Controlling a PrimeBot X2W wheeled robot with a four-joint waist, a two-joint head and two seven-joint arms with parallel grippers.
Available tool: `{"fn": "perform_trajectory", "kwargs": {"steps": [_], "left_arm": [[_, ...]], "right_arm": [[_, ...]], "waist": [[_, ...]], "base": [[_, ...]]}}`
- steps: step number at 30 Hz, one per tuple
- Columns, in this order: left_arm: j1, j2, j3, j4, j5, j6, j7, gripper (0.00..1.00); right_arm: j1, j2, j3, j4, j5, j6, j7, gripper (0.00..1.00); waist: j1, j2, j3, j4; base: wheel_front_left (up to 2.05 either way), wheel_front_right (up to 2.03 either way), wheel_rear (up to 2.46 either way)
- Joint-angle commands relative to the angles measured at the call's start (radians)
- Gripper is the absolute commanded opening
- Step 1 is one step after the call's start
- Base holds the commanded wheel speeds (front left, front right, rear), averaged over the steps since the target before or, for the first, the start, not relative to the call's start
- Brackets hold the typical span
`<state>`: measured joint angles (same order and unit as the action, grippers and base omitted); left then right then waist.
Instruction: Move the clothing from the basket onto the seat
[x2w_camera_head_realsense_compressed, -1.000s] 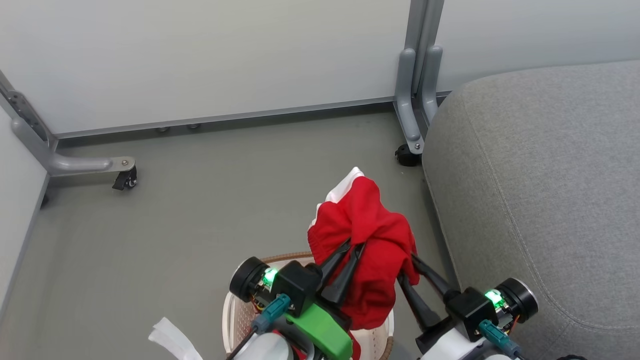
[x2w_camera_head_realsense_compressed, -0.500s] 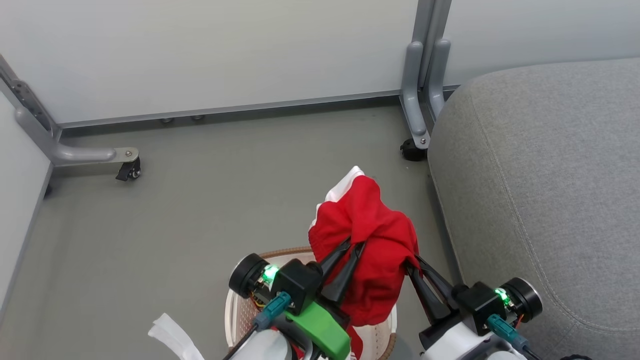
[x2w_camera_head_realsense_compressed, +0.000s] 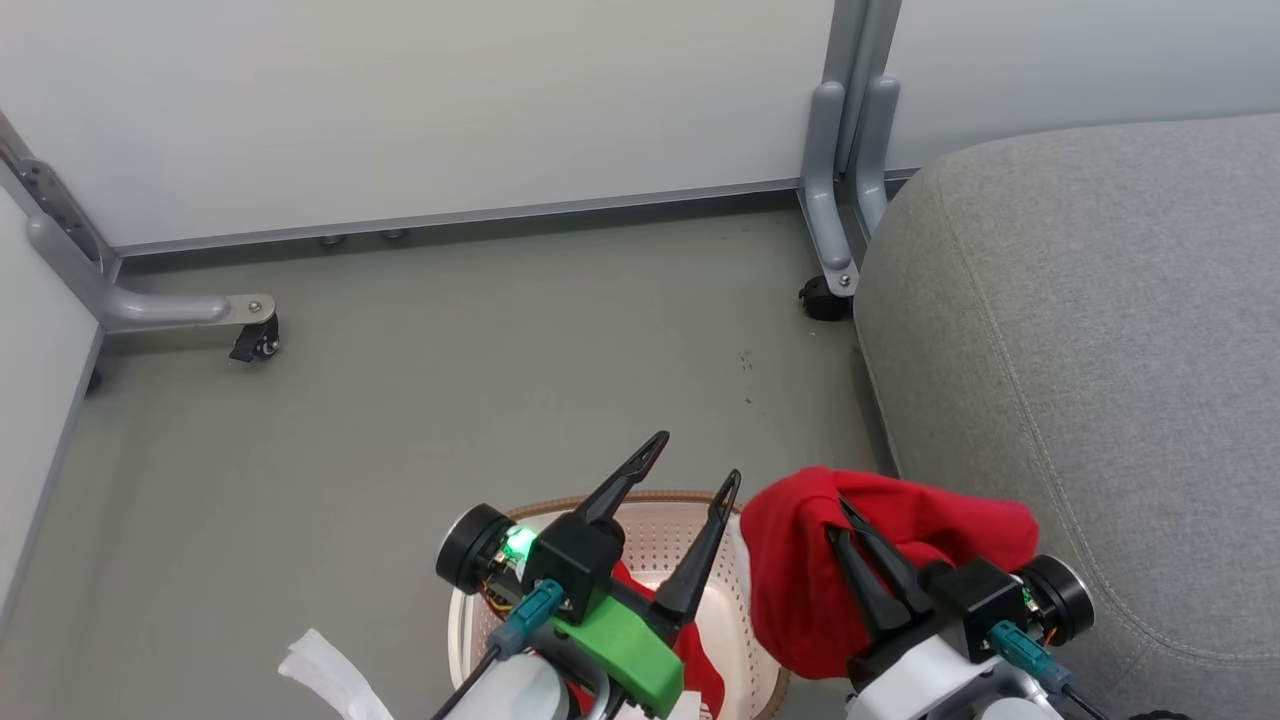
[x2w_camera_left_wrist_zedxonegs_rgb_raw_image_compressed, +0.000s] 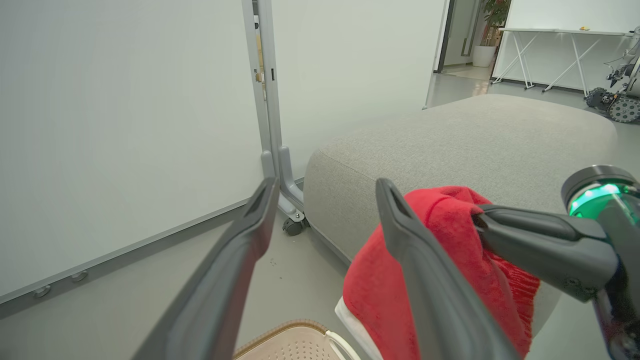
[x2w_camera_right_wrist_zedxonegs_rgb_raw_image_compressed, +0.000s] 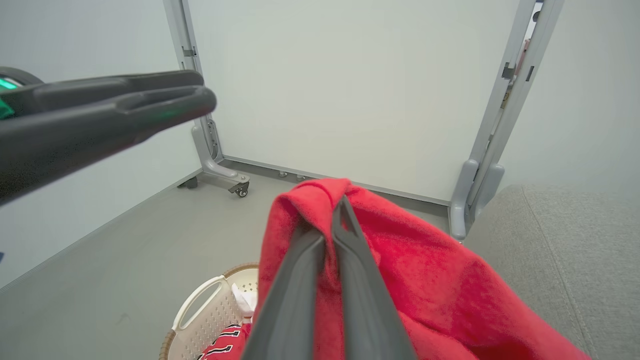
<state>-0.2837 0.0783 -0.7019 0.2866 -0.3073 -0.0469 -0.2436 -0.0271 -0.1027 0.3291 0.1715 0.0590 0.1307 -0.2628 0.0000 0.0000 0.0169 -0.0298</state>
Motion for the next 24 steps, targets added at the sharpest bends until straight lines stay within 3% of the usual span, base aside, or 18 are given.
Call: {"fn": "perform_trajectory", "kwargs": {"steps": [1,16,24], "left_arm": [[-0.016,0.008,0.004,0.000,-0.001,0.006,-0.004,1.00],[-0.018,0.014,0.010,-0.008,-0.005,0.022,-0.013,1.00],[-0.040,0.028,0.020,-0.009,0.002,0.027,-0.018,1.00]], "right_arm": [[0.003,0.001,-0.005,-0.004,0.007,0.000,-0.003,0.00],[-0.013,0.010,-0.030,-0.017,0.032,0.000,-0.003,0.00],[-0.056,0.021,-0.047,-0.047,0.040,0.000,-0.003,0.00]], "waist": [[0.0000,0.0000,0.001,-0.002],[0.0000,0.0000,0.027,-0.036],[0.0000,0.0000,0.085,-0.140]], "base": [[0.00,0.00,0.00],[0.00,0.00,0.00],[0.00,0.00,0.00]]}}
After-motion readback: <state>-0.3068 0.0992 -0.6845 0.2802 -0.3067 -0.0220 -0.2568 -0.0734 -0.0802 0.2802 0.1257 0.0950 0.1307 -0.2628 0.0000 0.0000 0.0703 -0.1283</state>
